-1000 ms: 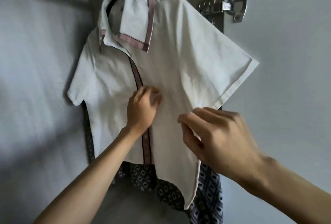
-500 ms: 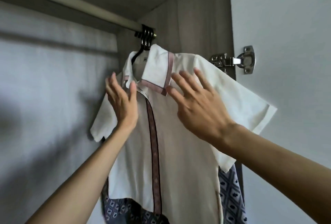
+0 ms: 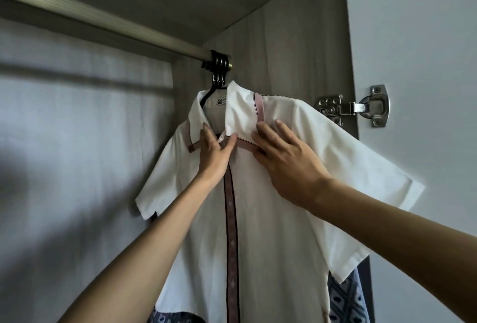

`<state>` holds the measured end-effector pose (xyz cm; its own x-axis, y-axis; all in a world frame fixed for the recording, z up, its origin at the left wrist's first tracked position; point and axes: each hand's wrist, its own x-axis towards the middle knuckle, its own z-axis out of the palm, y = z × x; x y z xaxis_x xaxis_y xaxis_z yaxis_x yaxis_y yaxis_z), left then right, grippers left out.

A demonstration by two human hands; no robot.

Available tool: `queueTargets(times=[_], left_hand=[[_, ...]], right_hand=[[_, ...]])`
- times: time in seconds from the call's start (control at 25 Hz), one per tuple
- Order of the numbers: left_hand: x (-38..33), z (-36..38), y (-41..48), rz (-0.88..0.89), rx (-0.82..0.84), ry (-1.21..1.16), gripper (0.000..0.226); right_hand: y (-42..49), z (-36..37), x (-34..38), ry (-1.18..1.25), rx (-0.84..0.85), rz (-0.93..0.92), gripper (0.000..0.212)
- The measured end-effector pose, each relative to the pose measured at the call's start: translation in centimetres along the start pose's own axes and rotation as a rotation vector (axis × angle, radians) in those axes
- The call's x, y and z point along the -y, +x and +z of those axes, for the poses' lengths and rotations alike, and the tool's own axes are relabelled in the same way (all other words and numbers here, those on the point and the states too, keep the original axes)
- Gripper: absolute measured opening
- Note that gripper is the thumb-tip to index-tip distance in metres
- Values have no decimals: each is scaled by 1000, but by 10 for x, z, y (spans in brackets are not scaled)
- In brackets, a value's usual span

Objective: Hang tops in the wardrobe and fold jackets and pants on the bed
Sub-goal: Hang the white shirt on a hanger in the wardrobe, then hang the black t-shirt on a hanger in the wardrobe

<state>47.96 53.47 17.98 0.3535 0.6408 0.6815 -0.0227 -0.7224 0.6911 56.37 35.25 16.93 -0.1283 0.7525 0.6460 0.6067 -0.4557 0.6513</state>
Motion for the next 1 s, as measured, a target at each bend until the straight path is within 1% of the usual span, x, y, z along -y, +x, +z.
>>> queueTargets(times=[0.04, 0.12, 0.2, 0.24, 0.32, 0.36, 0.44, 0.56, 0.68, 0.76, 0.88, 1.0], left_hand=[[4, -2, -15, 15, 10, -3, 94], [5, -3, -60, 9, 44, 117, 87], [1, -5, -113, -37, 125, 239, 73], [-5, -6, -138, -51, 193, 276, 63], [-21, -6, -184, -45, 381, 341, 43], [-33, -3, -205, -41, 485, 361, 36], [-61, 13, -253, -41, 687, 364, 29], [-108, 59, -328, -16, 933, 344, 32], [-154, 125, -413, 33, 1213, 351, 34], [-190, 181, -476, 104, 1398, 327, 35], [-238, 260, -567, 210, 1601, 273, 35], [-277, 330, -648, 359, 1768, 207, 36]], right_hand=[[-7, 0, 0, 63, -1, -30, 59], [-32, -7, 4, 236, 38, -53, 44], [-70, -20, 7, 477, 172, -78, 36], [-91, -29, 8, 596, 218, -86, 34], [-138, -50, 6, 820, 297, -60, 30], [-165, -59, 4, 915, 340, -38, 28], [-237, -77, -6, 1056, 449, 24, 24], [-356, -103, -29, 1175, 609, 219, 22], [-483, -130, -49, 1151, 783, 431, 21], [-578, -156, -64, 1123, 895, 620, 20], [-699, -197, -82, 1090, 971, 902, 18], [-789, -233, -84, 1033, 1033, 1106, 15]])
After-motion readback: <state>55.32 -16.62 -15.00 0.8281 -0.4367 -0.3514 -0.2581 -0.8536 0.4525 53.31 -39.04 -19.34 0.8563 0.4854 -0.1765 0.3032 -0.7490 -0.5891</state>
